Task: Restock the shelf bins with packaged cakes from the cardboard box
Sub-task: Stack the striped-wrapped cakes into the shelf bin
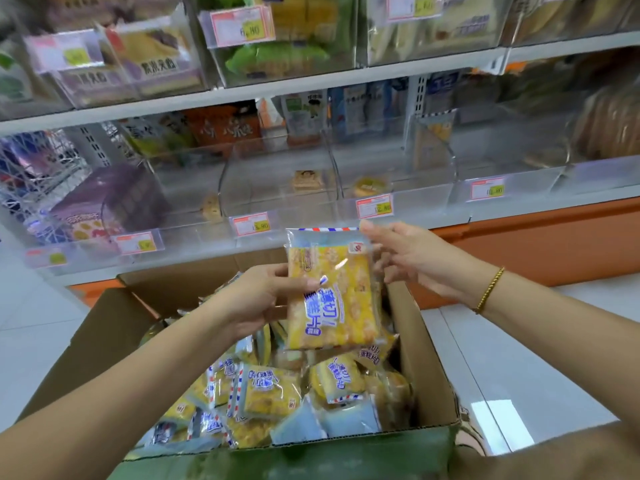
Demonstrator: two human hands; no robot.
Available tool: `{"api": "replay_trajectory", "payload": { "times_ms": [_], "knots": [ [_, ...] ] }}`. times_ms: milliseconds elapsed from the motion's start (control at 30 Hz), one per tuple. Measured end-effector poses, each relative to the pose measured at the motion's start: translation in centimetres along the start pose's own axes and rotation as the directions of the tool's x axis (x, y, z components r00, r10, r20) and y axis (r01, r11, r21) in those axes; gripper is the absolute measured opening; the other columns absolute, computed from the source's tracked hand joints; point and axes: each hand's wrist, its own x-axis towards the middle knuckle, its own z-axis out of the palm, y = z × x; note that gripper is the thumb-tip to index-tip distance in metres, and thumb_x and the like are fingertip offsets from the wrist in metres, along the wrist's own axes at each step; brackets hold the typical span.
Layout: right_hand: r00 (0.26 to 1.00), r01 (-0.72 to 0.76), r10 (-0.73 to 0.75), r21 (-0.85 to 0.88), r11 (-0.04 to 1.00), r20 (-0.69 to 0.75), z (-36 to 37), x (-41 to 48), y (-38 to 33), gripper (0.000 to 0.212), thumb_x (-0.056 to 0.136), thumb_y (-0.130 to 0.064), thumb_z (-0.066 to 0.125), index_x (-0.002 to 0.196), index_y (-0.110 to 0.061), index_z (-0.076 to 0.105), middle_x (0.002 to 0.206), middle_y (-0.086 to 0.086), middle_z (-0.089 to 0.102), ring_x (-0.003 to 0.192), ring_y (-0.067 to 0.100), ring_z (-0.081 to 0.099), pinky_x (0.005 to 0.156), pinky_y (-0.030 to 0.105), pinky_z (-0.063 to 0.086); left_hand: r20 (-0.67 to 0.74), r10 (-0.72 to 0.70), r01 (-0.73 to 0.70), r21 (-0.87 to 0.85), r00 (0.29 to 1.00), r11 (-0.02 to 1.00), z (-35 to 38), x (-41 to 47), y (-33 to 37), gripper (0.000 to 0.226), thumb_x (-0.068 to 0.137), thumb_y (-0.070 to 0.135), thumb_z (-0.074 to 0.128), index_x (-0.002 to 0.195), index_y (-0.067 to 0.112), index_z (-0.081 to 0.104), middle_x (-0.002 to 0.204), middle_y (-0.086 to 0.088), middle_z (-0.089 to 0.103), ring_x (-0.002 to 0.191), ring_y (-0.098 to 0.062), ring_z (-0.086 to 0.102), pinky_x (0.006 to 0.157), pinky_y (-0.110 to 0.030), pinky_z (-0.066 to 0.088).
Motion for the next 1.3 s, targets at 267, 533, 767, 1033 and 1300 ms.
{"api": "replay_trajectory", "payload": {
  "times_ms": [267,533,767,1033,1300],
  "knots": [
    [0.996,0.086,-0.084,-0.243,0.966,0.02,-1.0,2.3,-0.8,0.028,0.076,-0.027,0.079,0.082,-0.016,0.053,0.056,-0.015,0.058,0.056,0.007,0.055,0.059,0.028,0.047,-0.053,0.015,-0.026,-0.205,0.998,0.978,0.7,5.1,2.7,0.055,0.067,0.018,0.073,0.118,0.001,0.063,0.111,-0.016,0.07,0.104,-0.03,0.065,0.094,-0.047,0.052],
    [0.985,-0.017,0.002,-0.081,0.997,-0.172,-8.7,4.8,-2.0,0.052,0.057,-0.044,0.076,0.101,-0.021,0.06,0.09,0.003,0.073,0.065,0.011,0.064,0.059,0.024,0.051,-0.004,0.146,-0.145,-0.13,0.989,0.981,5.2,13.0,7.2,0.065,0.054,0.017,0.077,0.116,0.0,0.063,0.111,-0.015,0.07,0.091,-0.026,0.067,0.089,-0.039,0.053],
    [0.96,-0.108,0.156,0.208,0.972,-0.231,-19.6,8.5,-3.5,0.037,0.066,-0.018,0.069,0.1,-0.004,0.07,0.083,0.007,0.075,0.064,0.013,0.07,0.063,0.027,0.06,0.212,0.102,-0.069,-0.159,0.972,0.985,11.5,23.0,12.6,0.02,0.065,0.023,0.078,0.08,0.009,0.076,0.091,-0.006,0.066,0.086,-0.018,0.057,0.084,-0.025,0.054],
    [0.849,0.063,0.138,0.356,0.932,-0.511,-32.7,13.4,-3.2,0.01,0.088,-0.01,0.062,0.096,-0.008,0.066,0.078,0.005,0.075,0.065,0.013,0.071,0.06,0.031,0.06,-0.025,0.194,-0.183,0.225,0.981,0.957,16.1,33.3,12.1,0.07,0.075,0.044,0.078,0.129,0.006,0.055,0.112,-0.007,0.066,0.091,-0.018,0.066,0.085,-0.036,0.057],
    [0.892,-0.056,0.078,0.064,0.996,-0.444,-37.8,25.9,-0.2,0.013,0.087,-0.002,0.064,0.094,-0.013,0.063,0.098,0.007,0.07,0.075,0.012,0.068,0.061,0.024,0.058,0.087,0.163,-0.179,0.223,0.983,0.958,18.8,37.4,12.3,0.02,0.084,0.056,0.062,0.094,0.045,0.048,0.121,0.008,0.052,0.114,-0.022,0.056,0.095,-0.041,0.051]
  ]
}}
